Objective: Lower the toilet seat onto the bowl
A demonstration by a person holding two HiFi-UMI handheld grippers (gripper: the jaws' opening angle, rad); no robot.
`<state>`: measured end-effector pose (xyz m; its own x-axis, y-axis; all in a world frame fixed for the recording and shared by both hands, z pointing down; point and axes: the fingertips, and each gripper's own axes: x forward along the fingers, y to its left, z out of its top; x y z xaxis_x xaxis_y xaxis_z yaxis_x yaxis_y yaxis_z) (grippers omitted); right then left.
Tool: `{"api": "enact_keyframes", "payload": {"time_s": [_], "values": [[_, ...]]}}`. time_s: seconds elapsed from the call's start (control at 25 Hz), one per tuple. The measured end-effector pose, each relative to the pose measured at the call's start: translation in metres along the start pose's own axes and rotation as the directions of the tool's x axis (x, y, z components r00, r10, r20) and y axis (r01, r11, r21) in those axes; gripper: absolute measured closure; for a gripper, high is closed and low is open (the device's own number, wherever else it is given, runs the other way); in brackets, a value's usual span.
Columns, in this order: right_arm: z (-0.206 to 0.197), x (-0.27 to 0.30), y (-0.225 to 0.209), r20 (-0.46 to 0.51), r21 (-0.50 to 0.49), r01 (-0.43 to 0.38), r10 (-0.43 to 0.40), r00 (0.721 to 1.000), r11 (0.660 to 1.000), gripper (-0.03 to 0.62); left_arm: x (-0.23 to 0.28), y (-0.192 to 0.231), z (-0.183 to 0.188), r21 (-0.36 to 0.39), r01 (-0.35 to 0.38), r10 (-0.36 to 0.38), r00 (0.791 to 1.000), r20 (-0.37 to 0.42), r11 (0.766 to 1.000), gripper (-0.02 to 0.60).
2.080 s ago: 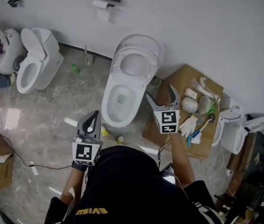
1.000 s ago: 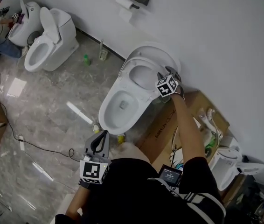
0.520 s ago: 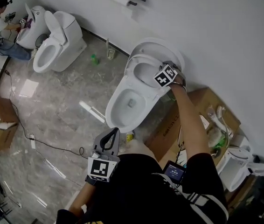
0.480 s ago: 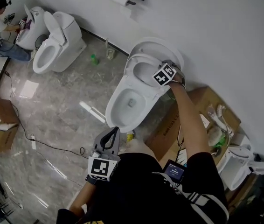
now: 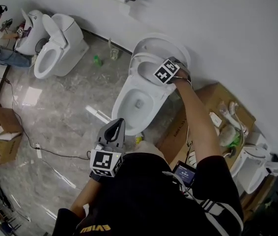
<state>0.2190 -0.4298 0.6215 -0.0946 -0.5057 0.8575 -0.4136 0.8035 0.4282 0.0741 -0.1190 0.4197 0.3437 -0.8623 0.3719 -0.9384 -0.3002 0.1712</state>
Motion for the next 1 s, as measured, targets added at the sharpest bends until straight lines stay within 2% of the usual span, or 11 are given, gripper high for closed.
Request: {"api": "enact_keyframes", "payload": {"time_s": [0.2,0.36,1.0], "values": [[0.001,-0.006,0.008,0.016,-0.011,-0.001,0.002,1.000,1.000,0.526,0.007,-0.005,-0.011,0.020,-0.029,0.030,0.998,-0.058,0.999,0.569],[0.003,-0.012,0.018,0.034,-0.021,-0.005,0.006,0.999,1.000,0.525,0.008,-0.005,-0.019,-0.017,-0.050,0.048,0.996,-0.074,0.999,0.569],[0.004,-0.026,0.047,0.069,-0.054,0.010,-0.007,0.998,0.998,0.522,-0.004,-0.007,-0.009,-0.027,-0.047,0.046,0.999,-0.020,0.999,0.569]]}}
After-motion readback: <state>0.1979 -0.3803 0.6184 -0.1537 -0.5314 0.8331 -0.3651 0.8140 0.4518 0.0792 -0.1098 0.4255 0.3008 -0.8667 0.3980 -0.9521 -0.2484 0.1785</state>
